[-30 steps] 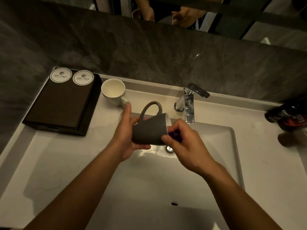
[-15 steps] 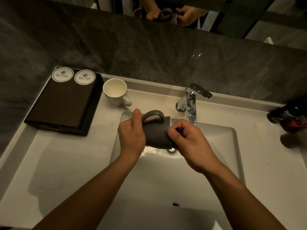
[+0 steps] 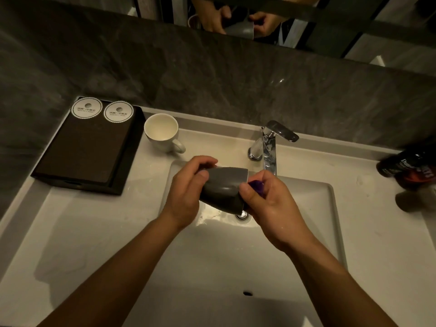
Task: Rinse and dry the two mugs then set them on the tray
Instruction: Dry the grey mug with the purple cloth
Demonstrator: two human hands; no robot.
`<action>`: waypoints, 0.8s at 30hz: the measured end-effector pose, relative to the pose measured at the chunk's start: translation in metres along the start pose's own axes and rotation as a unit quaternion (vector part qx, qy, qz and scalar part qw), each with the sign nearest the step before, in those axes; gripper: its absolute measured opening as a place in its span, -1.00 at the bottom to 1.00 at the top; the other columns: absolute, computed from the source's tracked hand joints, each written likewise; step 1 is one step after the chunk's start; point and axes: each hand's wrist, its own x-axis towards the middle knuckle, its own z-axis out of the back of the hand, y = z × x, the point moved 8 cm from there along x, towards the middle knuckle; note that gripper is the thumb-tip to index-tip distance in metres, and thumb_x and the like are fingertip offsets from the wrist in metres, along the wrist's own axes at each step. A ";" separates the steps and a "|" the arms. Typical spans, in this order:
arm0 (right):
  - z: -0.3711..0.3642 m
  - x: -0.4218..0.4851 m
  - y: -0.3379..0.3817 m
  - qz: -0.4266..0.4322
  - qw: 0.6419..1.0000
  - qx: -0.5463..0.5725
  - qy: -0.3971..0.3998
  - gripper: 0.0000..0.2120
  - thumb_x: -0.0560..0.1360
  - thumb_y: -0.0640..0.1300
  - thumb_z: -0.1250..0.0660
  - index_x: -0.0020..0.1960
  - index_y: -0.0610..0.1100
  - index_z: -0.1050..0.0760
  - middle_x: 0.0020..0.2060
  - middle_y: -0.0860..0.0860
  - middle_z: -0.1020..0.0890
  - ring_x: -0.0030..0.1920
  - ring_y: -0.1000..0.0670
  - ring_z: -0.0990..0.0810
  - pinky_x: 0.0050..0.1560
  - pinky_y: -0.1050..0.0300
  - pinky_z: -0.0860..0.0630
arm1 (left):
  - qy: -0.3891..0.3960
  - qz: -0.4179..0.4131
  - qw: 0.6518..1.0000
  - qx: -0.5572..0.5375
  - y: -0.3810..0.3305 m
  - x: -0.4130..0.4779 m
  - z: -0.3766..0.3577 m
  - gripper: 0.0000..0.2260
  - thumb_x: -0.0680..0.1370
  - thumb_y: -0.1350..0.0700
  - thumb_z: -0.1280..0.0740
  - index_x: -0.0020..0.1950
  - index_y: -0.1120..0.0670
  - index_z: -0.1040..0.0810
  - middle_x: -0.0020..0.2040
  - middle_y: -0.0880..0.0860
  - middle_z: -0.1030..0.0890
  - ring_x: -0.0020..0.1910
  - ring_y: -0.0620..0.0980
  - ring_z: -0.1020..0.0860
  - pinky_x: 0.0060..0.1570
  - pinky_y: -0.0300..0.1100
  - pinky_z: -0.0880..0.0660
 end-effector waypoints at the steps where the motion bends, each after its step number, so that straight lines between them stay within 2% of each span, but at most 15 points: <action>1: 0.003 -0.001 0.002 0.029 0.999 -0.042 -0.006 -0.93 0.62 -0.09 -0.36 0.00 0.05 -0.49 -0.14 0.17 -0.66 -0.09 0.20 -0.64 -0.18 0.37 -0.55 | 0.045 0.075 0.995 -0.043 0.007 0.002 -0.004 -0.64 0.50 -0.22 -0.18 0.11 -0.09 -0.62 0.03 -0.08 -0.67 0.05 -0.08 -0.66 -0.08 -0.14 -0.65; 2: 0.003 -0.003 0.004 0.053 0.996 -0.068 0.001 -0.88 0.62 -0.10 -0.37 -0.02 0.09 -0.46 -0.12 0.26 -0.64 -0.08 0.23 -0.63 -0.16 0.39 -0.55 | 0.076 0.157 0.982 -0.072 0.014 0.003 -0.006 -0.63 0.48 -0.27 -0.23 0.08 -0.10 -0.66 0.00 -0.09 -0.70 0.01 -0.02 -0.70 -0.17 -0.04 -0.68; 4: -0.004 -0.006 0.008 0.092 0.988 -0.115 0.043 -0.81 0.61 -0.13 -0.38 -0.02 0.14 -0.43 -0.08 0.33 -0.65 -0.05 0.24 -0.65 -0.13 0.35 -0.57 | 0.097 0.306 0.942 -0.099 0.027 -0.001 -0.009 -0.59 0.50 -0.35 -0.30 0.01 -0.05 -0.68 -0.07 -0.01 -0.75 -0.13 0.06 -0.75 -0.29 -0.01 -0.66; 6: -0.011 -0.010 0.012 0.130 0.975 -0.167 0.073 -0.84 0.61 -0.08 -0.38 0.00 0.11 -0.41 -0.11 0.16 -0.69 -0.08 0.13 -0.67 -0.18 0.21 -0.58 | 0.057 0.365 0.925 -0.089 0.035 -0.004 -0.009 -0.60 0.55 -0.31 -0.34 -0.03 0.02 -0.68 -0.08 0.10 -0.77 -0.16 0.09 -0.74 -0.23 -0.03 -0.64; 8: -0.015 -0.010 0.015 0.146 0.963 -0.213 0.080 -0.84 0.61 0.00 -0.36 0.03 0.10 -0.36 -0.12 0.12 -0.68 -0.12 0.09 -0.64 -0.19 0.13 -0.55 | -0.031 0.335 0.938 -0.088 0.037 -0.003 -0.006 -0.68 0.58 -0.18 -0.40 -0.03 0.07 -0.71 -0.09 0.15 -0.76 -0.18 0.07 -0.72 -0.22 -0.08 -0.63; 10: -0.017 -0.009 0.017 0.143 0.956 -0.243 0.080 -0.83 0.63 0.02 -0.33 0.11 0.13 -0.33 -0.03 0.14 -0.66 -0.08 0.10 -0.63 -0.13 0.12 -0.56 | -0.116 0.301 0.940 -0.116 0.038 -0.005 -0.001 -0.76 0.58 -0.10 -0.42 -0.06 0.06 -0.73 -0.18 0.07 -0.76 -0.26 0.01 -0.70 -0.37 -0.15 -0.59; 12: -0.014 -0.007 0.018 0.135 0.958 -0.242 0.072 -0.71 0.62 0.03 -0.34 0.28 0.15 -0.32 0.14 0.18 -0.63 0.04 0.14 -0.62 0.01 0.25 -0.55 | -0.157 0.274 0.939 -0.135 0.037 -0.008 0.002 -0.80 0.59 -0.08 -0.42 -0.11 -0.02 -0.75 -0.22 0.01 -0.75 -0.27 -0.02 -0.70 -0.42 -0.18 -0.58; 14: -0.009 -0.003 0.017 0.116 0.963 -0.231 0.078 -0.61 0.60 0.01 -0.39 0.39 0.11 -0.39 0.21 0.22 -0.61 0.12 0.21 -0.60 0.06 0.39 -0.48 | -0.177 0.250 0.943 -0.127 0.035 -0.010 0.004 -0.81 0.60 -0.07 -0.41 -0.17 -0.12 -0.75 -0.20 -0.01 -0.74 -0.27 -0.05 -0.70 -0.41 -0.16 -0.61; 16: -0.008 0.001 0.018 0.109 0.963 -0.224 0.100 -0.66 0.59 -0.06 -0.42 0.35 0.07 -0.55 0.14 0.18 -0.69 0.09 0.21 -0.64 0.05 0.39 -0.49 | -0.192 0.226 0.951 -0.091 0.031 -0.012 0.006 -0.78 0.61 -0.06 -0.40 -0.21 -0.12 -0.74 -0.22 -0.05 -0.72 -0.27 -0.07 -0.69 -0.44 -0.14 -0.62; 19: -0.009 0.003 0.019 0.091 0.978 -0.148 0.116 -0.76 0.61 -0.20 -0.38 0.21 0.01 -0.68 -0.01 0.12 -0.76 0.01 0.18 -0.71 0.07 0.32 -0.58 | -0.223 0.181 0.957 -0.030 0.029 -0.017 0.010 -0.76 0.62 -0.06 -0.39 -0.20 -0.04 -0.70 -0.26 -0.05 -0.68 -0.20 -0.01 -0.68 -0.42 -0.09 -0.61; 22: -0.006 0.004 0.017 0.064 0.990 -0.095 0.079 -0.81 0.62 -0.19 -0.36 0.08 0.01 -0.72 -0.09 0.05 -0.77 -0.05 0.06 -0.74 0.05 0.14 -0.66 | -0.231 0.110 0.967 0.007 0.019 -0.020 0.011 -0.83 0.60 -0.09 -0.38 -0.17 -0.13 -0.66 -0.23 -0.16 -0.69 -0.16 -0.13 -0.66 -0.30 -0.36 -0.53; 24: -0.005 0.005 0.012 0.023 0.998 -0.020 0.049 -0.81 0.62 -0.19 -0.35 0.00 0.02 -0.72 -0.12 0.02 -0.78 -0.06 0.00 -0.75 0.00 0.13 -0.69 | -0.228 0.060 0.971 0.032 0.011 -0.024 0.010 -0.87 0.54 -0.15 -0.36 -0.10 -0.14 -0.64 -0.17 -0.18 -0.68 -0.11 -0.20 -0.64 -0.19 -0.44 -0.51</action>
